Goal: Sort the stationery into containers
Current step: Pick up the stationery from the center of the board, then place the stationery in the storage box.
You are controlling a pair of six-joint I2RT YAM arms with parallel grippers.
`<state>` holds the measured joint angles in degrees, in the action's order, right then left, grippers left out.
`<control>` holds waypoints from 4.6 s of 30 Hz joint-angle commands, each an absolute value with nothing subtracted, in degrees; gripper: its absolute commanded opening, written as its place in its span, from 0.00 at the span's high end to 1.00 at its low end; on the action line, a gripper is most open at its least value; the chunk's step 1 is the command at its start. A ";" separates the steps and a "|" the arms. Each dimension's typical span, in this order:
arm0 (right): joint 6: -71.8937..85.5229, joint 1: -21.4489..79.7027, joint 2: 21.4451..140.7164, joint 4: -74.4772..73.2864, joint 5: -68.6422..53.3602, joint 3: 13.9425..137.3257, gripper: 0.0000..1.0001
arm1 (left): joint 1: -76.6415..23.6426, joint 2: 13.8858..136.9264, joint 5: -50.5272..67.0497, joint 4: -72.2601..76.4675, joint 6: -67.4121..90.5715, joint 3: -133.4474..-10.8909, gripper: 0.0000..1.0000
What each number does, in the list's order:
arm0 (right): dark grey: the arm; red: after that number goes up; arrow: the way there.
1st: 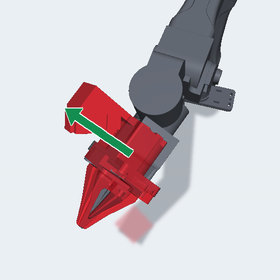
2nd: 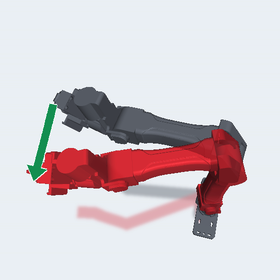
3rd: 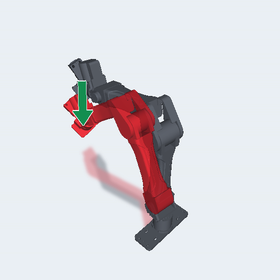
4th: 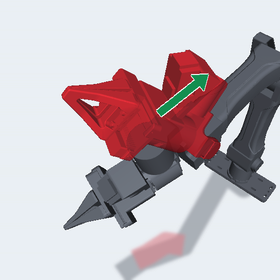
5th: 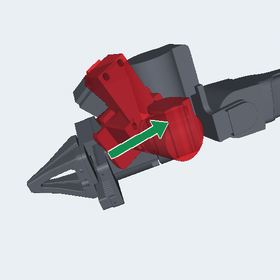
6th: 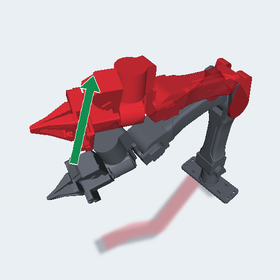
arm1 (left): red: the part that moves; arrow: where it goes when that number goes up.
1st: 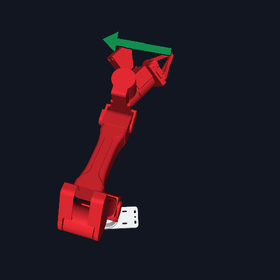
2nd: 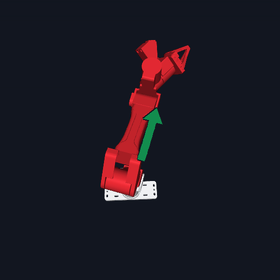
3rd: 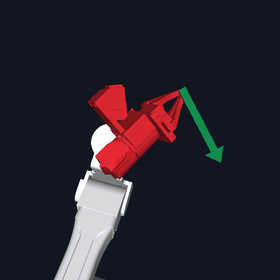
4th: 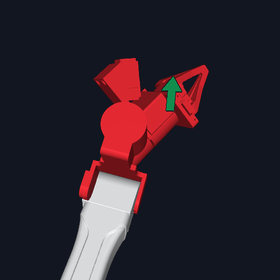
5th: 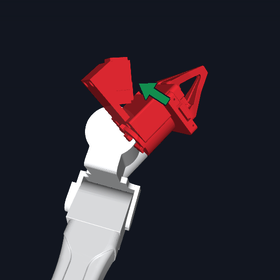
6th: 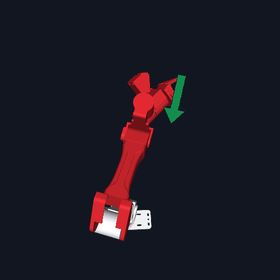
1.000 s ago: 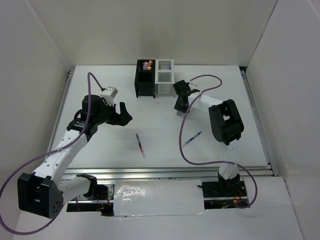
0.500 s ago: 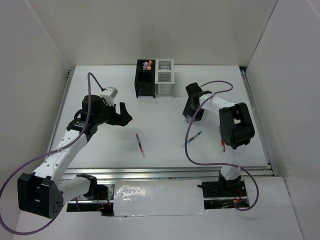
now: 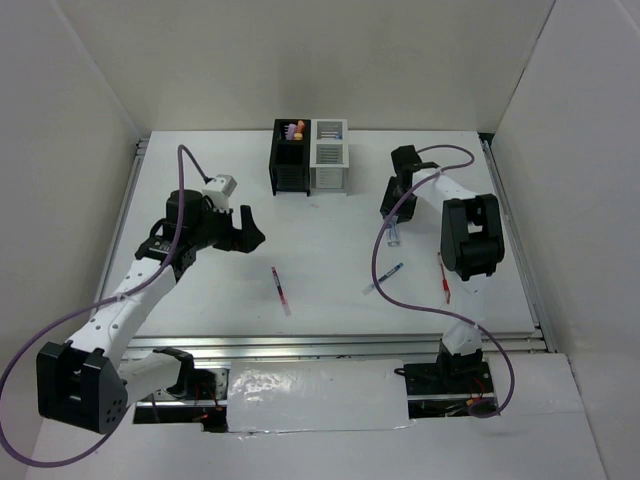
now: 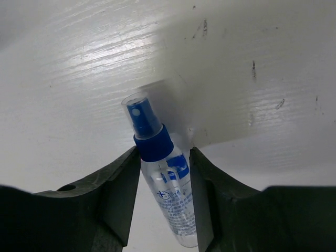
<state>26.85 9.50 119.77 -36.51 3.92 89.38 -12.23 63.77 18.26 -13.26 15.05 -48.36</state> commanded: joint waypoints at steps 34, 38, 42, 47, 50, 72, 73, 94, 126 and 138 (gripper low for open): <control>12.48 9.40 104.16 -24.18 -13.00 96.50 1.00 | -12.22 61.26 21.53 -7.91 15.47 -48.08 0.01; 14.32 10.80 100.29 -12.27 -15.64 94.23 1.00 | -12.13 61.61 21.88 -7.47 15.47 -48.25 0.01; 15.64 13.27 99.83 -0.28 -13.37 94.56 1.00 | -12.04 62.14 22.24 -6.51 16.17 -48.16 0.01; 17.49 15.03 105.46 8.07 -14.76 100.28 1.00 | -11.43 62.75 21.89 -5.63 17.05 -49.13 0.01; 16.87 16.69 109.40 10.72 -15.29 104.83 1.00 | -10.20 62.67 21.18 -5.10 17.75 -48.52 0.01; 15.91 30.94 131.65 23.90 -4.84 122.42 1.00 | 2.54 62.23 30.14 -0.97 21.62 -46.76 0.01; 15.73 31.02 132.18 24.17 -4.57 122.69 1.00 | 2.72 62.14 30.32 -0.88 21.62 -46.67 0.01; 18.46 31.03 138.25 17.23 -0.70 125.60 0.86 | 7.82 65.47 32.43 -3.86 15.65 -48.95 0.01; 6.42 30.24 112.96 -2.81 4.64 112.52 0.50 | 11.87 82.35 -6.40 -19.07 31.09 -60.47 0.10; 9.40 18.12 100.81 -12.57 -1.39 100.81 0.54 | 6.07 104.49 -23.73 -36.29 40.43 -80.06 0.20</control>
<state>9.10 19.79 103.88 -8.97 1.13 102.19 6.94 101.56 -18.24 -29.02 36.51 -76.20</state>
